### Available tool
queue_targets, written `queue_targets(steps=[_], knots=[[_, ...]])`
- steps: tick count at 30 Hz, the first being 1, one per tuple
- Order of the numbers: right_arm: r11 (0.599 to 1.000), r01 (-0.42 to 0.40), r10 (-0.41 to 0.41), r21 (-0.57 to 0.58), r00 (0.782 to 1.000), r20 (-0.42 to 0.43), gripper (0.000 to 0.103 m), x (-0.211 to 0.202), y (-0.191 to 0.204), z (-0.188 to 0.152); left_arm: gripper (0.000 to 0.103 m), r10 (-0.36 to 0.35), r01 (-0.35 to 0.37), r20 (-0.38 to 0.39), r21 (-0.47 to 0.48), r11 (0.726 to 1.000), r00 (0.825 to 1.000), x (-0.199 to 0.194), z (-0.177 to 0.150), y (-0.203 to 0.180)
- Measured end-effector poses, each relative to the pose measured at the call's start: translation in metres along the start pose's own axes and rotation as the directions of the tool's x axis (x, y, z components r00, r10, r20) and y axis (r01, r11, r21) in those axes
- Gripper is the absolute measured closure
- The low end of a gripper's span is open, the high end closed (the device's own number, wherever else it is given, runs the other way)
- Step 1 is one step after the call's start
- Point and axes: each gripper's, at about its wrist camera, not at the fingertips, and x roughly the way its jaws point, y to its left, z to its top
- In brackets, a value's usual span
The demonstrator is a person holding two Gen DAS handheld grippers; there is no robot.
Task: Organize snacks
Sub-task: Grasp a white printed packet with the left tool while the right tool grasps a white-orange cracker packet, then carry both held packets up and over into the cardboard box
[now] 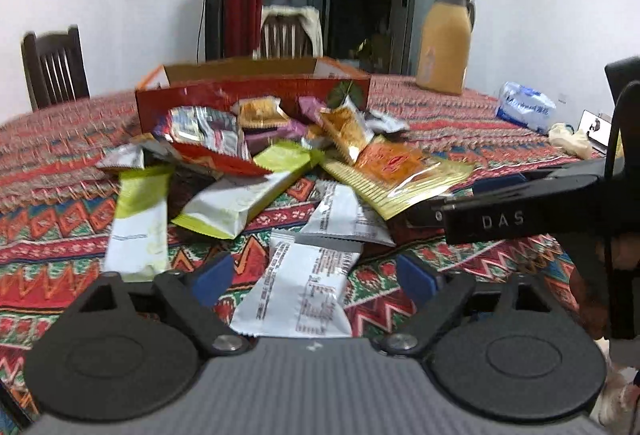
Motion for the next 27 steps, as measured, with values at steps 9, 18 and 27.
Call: queue_targets(steps=[9, 18, 27], knots=[[1.000, 0.007, -0.007, -0.010, 0.999, -0.035, 0.040, 0.026, -0.003, 0.008, 0.058, -0.016, 0.016, -0.063, 0.004, 1.000, 0.998, 0.017, 0.004, 0.002], [1.000, -0.008, 0.008, 0.007, 1.000, -0.017, 0.056, -0.013, -0.016, -0.016, 0.062, -0.020, 0.020, -0.017, -0.051, 0.999, 1.000, -0.020, -0.004, 0.002], [1.000, -0.001, 0.002, -0.031, 0.999, 0.039, 0.056, -0.100, -0.009, -0.059, 0.062, 0.065, -0.058, 0.086, -0.079, 0.995, 0.994, -0.092, -0.022, 0.001]])
